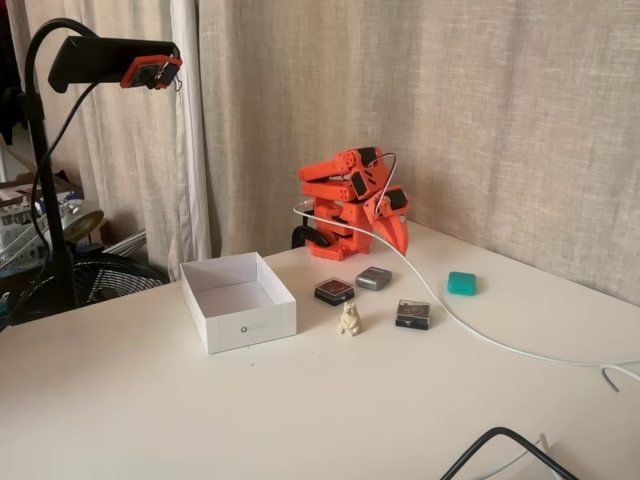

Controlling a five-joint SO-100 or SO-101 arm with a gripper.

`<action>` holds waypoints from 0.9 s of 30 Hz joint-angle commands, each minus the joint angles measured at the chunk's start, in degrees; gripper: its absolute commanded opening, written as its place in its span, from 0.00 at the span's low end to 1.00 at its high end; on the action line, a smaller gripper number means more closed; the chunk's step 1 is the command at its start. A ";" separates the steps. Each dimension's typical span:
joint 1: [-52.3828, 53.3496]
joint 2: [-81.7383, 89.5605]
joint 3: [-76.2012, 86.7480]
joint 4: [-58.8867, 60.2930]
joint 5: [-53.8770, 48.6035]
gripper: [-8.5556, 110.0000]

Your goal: Grasp the green cube and put it in the bin.

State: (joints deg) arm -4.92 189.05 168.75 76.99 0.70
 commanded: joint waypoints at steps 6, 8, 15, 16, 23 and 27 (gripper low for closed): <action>-0.62 0.53 -0.18 -0.62 -0.18 0.00; -0.70 0.53 -0.18 -0.62 -0.26 0.00; -5.19 0.53 0.18 -2.72 -3.43 0.09; -5.45 0.53 0.18 -2.72 -3.52 0.09; -6.50 0.62 -2.90 0.26 -3.43 0.14; -10.81 -5.10 -10.81 -4.75 -3.52 0.56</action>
State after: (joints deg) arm -13.45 188.26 164.44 75.76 -2.64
